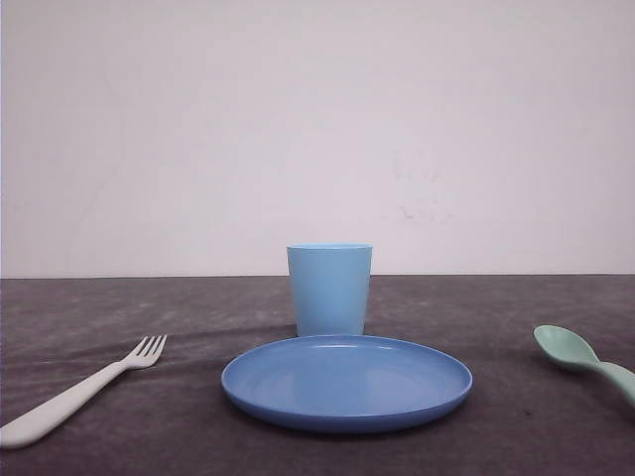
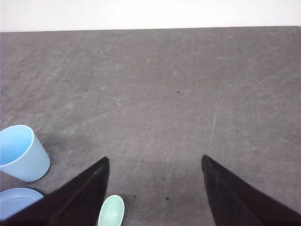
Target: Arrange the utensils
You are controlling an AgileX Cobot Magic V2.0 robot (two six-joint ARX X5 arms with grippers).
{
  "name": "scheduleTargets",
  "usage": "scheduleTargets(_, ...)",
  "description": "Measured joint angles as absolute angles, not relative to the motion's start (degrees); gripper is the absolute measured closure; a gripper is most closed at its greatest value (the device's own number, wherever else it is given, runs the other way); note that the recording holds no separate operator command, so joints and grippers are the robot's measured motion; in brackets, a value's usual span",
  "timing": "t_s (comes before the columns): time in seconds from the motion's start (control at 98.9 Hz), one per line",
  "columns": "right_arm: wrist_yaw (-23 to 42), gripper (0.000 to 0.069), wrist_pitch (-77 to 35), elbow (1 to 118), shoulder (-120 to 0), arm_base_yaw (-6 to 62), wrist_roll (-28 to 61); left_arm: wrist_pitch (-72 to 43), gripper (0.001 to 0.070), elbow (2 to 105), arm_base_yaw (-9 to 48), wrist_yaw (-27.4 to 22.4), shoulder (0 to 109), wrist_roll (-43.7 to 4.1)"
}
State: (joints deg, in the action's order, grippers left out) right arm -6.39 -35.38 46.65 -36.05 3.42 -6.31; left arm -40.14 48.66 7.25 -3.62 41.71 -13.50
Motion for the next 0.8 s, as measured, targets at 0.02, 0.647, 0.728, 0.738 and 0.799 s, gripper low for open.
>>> scheduleTargets(0.02, -6.4, 0.0302, -35.4, 46.7, -36.2, 3.4, -6.3, -40.4, 0.0355, 48.7, 7.7, -3.6, 42.3, -13.8)
scheduleTargets(0.647, -6.4, 0.0302, -37.2, 46.7, -39.8, 3.4, -7.7, -38.1, 0.0355, 48.2, 29.6, 8.5, 65.1, -24.8)
scheduleTargets(0.728, -6.4, 0.0302, -37.3, 46.7, -39.8, 3.4, -7.8, -37.0, 0.0355, 48.2, 32.8, 10.3, 68.4, -26.1)
scheduleTargets(0.738, -6.4, 0.0302, -37.3, 46.7, -39.8, 3.4, -7.8, -36.9, 0.0355, 48.2, 33.2, 10.5, 68.9, -26.3)
scheduleTargets(0.799, -6.4, 0.0302, -37.5, 46.7, -39.8, 3.4, -7.8, -36.5, 0.0355, 48.2, 35.4, 11.7, 71.4, -27.1)
